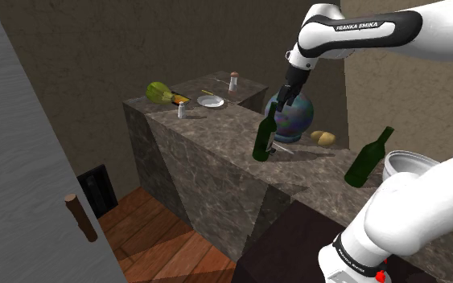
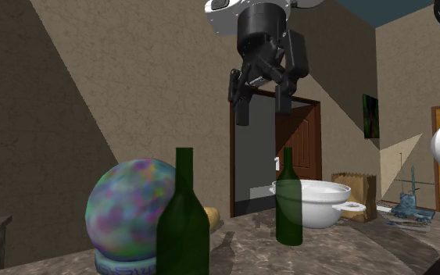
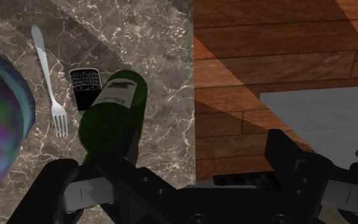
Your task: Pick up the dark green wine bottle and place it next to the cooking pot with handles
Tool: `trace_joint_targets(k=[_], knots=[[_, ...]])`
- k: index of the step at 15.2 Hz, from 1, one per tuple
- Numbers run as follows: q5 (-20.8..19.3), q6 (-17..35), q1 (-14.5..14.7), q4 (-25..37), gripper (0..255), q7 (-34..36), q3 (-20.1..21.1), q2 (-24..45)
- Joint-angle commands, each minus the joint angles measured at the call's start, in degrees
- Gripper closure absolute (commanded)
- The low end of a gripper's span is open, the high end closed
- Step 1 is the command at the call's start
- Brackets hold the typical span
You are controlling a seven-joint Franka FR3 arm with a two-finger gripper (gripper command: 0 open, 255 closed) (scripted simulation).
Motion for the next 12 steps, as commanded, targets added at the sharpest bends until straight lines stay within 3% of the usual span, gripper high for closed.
trace_joint_targets(k=[1,9,12], knots=[[0.26,1.83,-0.07,2.54,0,-2.39,-1.47,4.20],[4.08,4.75,-1.33,16.25,0,-11.51,-5.77,20.59],[4.38,6.95,-1.39,14.62,0,-11.71,-5.71,21.21]])
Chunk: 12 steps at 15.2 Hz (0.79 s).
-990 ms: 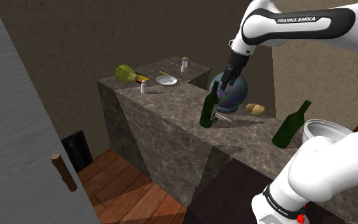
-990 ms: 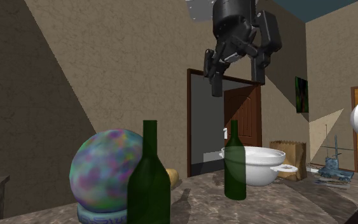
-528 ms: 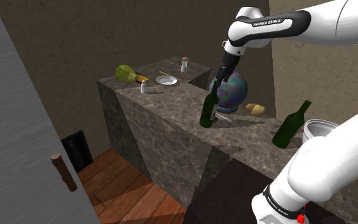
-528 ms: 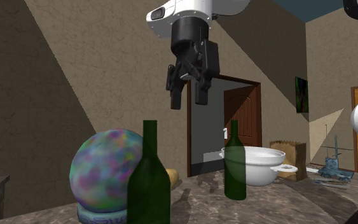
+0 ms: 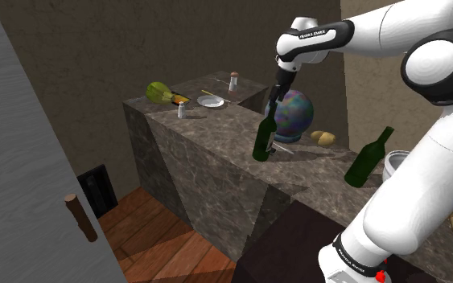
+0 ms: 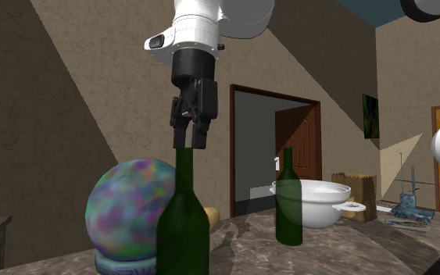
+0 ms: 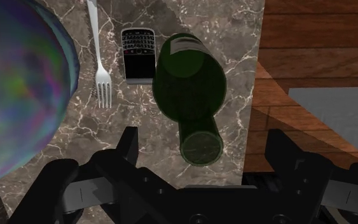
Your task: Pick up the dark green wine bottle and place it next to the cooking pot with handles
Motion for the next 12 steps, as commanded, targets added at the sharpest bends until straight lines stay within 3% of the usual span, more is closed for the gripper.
trace_joint_targets(k=[1,5,12], knots=[[0.23,1.47,-0.01,-0.92,0,-0.19,0.00,0.54],[0.69,4.05,-0.02,-2.66,0,-0.51,0.01,1.46],[0.68,4.04,-0.02,-2.65,0,-0.50,0.01,1.45]])
